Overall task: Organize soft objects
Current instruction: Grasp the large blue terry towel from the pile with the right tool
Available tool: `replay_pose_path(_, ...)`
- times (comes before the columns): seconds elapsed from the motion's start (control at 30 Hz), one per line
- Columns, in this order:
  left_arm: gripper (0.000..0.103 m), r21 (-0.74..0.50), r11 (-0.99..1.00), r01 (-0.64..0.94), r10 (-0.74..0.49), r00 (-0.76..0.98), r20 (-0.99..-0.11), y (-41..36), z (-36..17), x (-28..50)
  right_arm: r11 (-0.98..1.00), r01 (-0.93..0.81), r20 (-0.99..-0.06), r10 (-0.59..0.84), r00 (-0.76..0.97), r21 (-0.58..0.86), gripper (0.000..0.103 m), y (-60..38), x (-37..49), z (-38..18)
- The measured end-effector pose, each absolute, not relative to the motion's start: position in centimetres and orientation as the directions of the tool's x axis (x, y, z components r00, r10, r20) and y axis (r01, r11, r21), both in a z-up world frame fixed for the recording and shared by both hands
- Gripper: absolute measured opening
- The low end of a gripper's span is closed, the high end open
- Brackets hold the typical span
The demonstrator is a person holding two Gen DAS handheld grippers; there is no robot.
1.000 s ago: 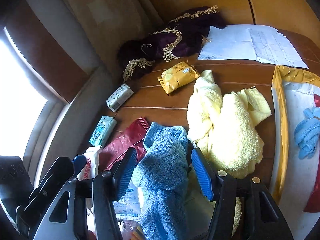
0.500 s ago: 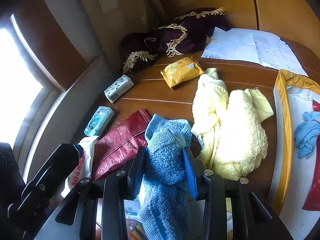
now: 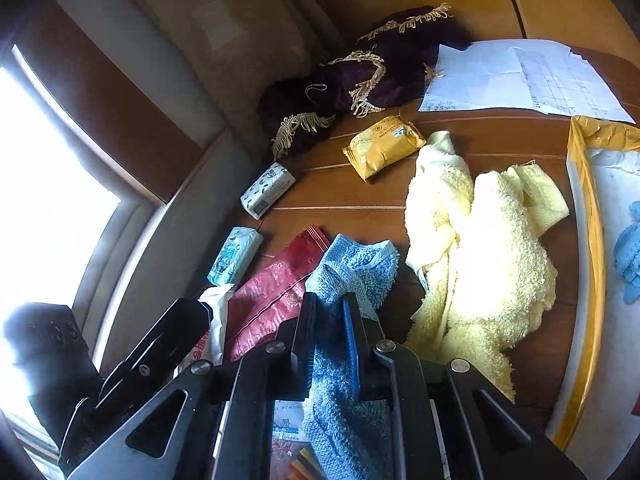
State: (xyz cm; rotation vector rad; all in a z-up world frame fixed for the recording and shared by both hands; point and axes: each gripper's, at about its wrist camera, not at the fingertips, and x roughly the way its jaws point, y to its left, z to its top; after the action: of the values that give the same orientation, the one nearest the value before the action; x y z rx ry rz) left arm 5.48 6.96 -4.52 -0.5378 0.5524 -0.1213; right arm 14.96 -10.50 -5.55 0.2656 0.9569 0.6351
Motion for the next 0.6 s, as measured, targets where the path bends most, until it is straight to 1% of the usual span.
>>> replay_pose_path(0.13,0.079,-0.519,0.854,-0.028,-0.251,0.853,-0.458,7.1,-4.4,5.3,0.795,-0.385,-0.686,0.602,0.408,0.469,0.012,-10.1,14.9,-5.7)
replay_pose_path(0.17,0.079,-0.525,0.851,-0.03,-0.251,0.853,-0.457,7.2,-4.4,5.3,0.795,-0.386,-0.689,0.602,0.404,0.468,0.017,-10.0,14.9,-5.8)
replay_pose_path(0.3,0.079,-0.536,0.844,-0.029,-0.257,0.855,-0.451,7.4,-4.4,5.2,0.789,-0.363,-0.69,0.611,0.388,0.495,0.018,-10.1,15.3,-6.4)
replay_pose_path(0.33,0.079,-0.536,0.844,-0.029,-0.256,0.856,-0.45,7.4,-4.3,5.1,0.788,-0.359,-0.688,0.614,0.387,0.5,0.021,-10.3,15.3,-6.4)
replay_pose_path(0.37,0.079,-0.535,0.844,-0.028,-0.256,0.856,-0.449,7.4,-4.3,5.1,0.784,-0.355,-0.685,0.619,0.384,0.509,0.028,-10.4,15.4,-6.5)
replay_pose_path(0.43,0.079,-0.532,0.846,-0.027,-0.253,0.858,-0.446,7.3,-4.3,5.1,0.77,-0.345,-0.678,0.637,0.368,0.536,0.038,-10.6,15.6,-6.7)
replay_pose_path(0.47,0.079,-0.533,0.846,-0.027,-0.252,0.86,-0.444,7.3,-4.3,5.1,0.769,-0.343,-0.68,0.639,0.361,0.54,0.04,-10.5,15.7,-6.9)
replay_pose_path(0.6,0.079,-0.539,0.841,-0.032,-0.248,0.863,-0.439,7.6,-4.3,5.0,0.788,-0.339,-0.701,0.614,0.363,0.515,0.041,-10.1,15.7,-7.1)
